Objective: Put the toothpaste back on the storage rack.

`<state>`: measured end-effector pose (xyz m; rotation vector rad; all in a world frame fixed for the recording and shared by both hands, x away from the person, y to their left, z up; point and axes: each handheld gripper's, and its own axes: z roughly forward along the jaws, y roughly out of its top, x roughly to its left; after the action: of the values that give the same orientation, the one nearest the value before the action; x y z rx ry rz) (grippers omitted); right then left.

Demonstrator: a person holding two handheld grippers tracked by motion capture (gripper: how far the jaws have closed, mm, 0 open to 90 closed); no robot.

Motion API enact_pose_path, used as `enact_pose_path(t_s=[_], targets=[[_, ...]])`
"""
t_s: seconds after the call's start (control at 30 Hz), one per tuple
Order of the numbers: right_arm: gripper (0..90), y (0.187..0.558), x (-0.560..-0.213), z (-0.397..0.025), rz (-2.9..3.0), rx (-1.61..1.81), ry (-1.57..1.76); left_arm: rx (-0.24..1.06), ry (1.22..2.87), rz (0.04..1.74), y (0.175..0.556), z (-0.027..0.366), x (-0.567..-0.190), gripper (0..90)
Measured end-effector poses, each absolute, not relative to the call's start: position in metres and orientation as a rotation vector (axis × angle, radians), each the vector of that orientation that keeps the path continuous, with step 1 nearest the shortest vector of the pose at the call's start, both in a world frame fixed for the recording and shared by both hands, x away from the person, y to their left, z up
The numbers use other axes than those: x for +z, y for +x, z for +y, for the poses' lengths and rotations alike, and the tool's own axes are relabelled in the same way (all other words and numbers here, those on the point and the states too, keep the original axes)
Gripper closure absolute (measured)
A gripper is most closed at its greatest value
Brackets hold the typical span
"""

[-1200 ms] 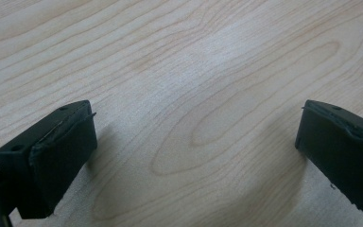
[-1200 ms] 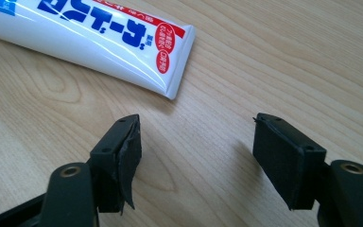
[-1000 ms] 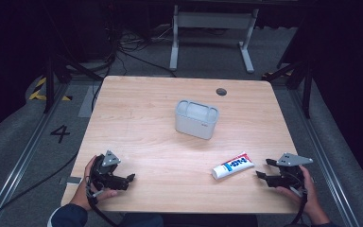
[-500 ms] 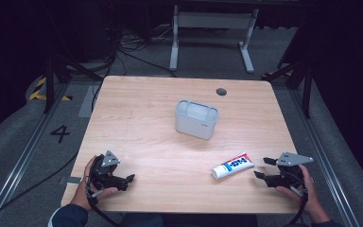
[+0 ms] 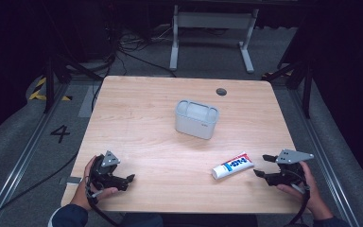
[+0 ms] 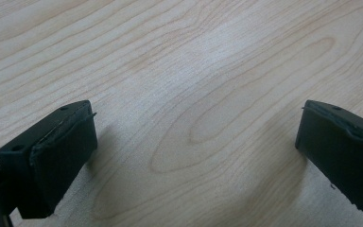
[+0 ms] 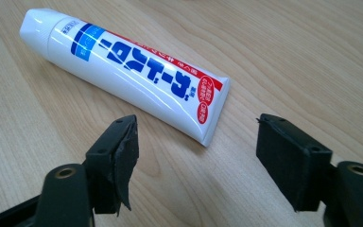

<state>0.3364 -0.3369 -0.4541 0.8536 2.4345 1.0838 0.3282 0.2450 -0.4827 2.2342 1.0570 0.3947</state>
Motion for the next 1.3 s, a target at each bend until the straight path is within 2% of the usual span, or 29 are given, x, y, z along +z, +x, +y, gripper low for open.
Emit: enact_pose_path(t_s=[0.1,0.23,0.47,0.87,1.3], targets=[[42.8,0.335,-0.455,-0.336,2.446,1.049,0.834,0.395,2.232,1.058,0.328,0.245,-0.483,0.2],[48.5,0.334,-0.459,-0.335,2.465,1.025,0.812,0.394,2.233,1.057,0.328,0.245,-0.483,0.2],[49.1,0.337,-0.461,-0.334,2.47,1.025,0.825,0.404,2.233,1.052,0.329,0.245,-0.483,0.1],[43.3,0.341,-0.453,-0.328,2.505,1.013,0.766,0.399,2.232,1.056,0.329,0.245,-0.483,0.1],[45.2,0.348,-0.46,-0.328,2.522,0.932,0.794,0.402,2.233,1.051,0.329,0.245,-0.483,0.1]])
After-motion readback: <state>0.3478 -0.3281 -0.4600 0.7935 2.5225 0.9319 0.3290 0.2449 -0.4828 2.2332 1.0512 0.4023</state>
